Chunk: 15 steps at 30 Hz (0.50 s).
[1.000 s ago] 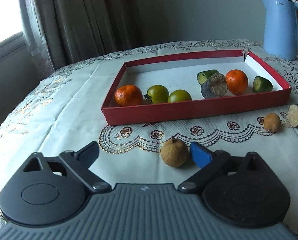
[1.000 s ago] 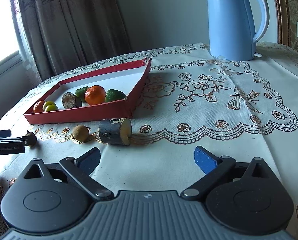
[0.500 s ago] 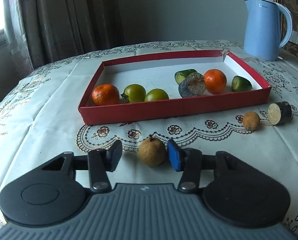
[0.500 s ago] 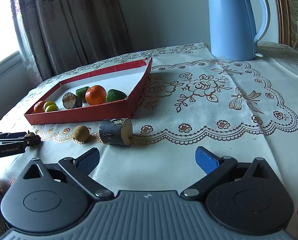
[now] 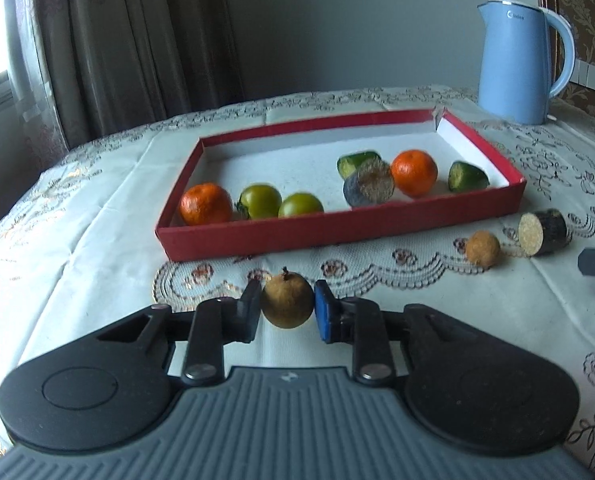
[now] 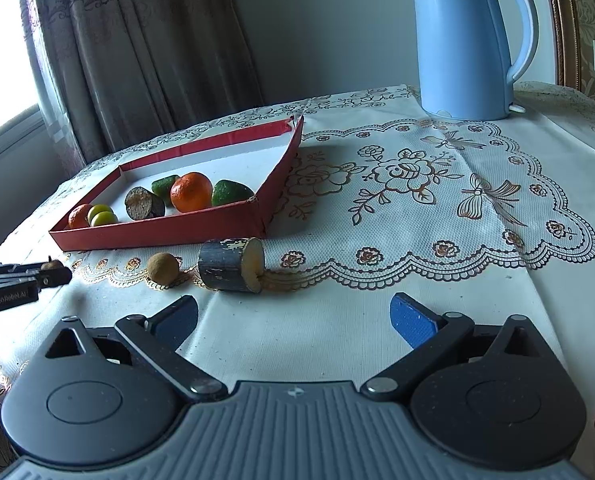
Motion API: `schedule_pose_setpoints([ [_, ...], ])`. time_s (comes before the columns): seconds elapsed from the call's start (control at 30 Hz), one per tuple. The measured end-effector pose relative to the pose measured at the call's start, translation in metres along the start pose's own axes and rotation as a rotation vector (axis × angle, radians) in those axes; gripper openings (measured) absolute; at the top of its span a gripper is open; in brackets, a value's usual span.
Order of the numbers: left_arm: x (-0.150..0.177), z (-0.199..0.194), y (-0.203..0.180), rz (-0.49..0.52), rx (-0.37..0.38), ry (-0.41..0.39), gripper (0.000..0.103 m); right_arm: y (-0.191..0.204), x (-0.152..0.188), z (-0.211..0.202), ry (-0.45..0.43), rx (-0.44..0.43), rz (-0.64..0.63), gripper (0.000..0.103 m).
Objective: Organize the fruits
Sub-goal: 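Carry the brown fruit with the left gripper into the box and release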
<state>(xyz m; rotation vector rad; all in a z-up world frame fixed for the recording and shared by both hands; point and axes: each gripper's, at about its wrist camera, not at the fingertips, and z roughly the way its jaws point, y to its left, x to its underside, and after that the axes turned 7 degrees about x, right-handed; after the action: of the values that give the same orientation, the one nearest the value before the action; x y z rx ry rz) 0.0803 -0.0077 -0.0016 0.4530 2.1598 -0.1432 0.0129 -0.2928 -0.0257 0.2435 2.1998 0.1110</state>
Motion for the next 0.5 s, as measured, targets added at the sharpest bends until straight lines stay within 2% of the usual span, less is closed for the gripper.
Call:
schedule_pose_setpoints([
  [0.3,-0.054,0.003,-0.011,0.047,-0.047,-0.101,0.025,-0.001,0.000,0.000,-0.001,-0.005,0.007,0.103],
  [0.5,-0.075,0.028,-0.013,0.021,-0.086,-0.083,0.025,-0.002,-0.001,0.000,-0.002,-0.009,0.011,0.103],
])
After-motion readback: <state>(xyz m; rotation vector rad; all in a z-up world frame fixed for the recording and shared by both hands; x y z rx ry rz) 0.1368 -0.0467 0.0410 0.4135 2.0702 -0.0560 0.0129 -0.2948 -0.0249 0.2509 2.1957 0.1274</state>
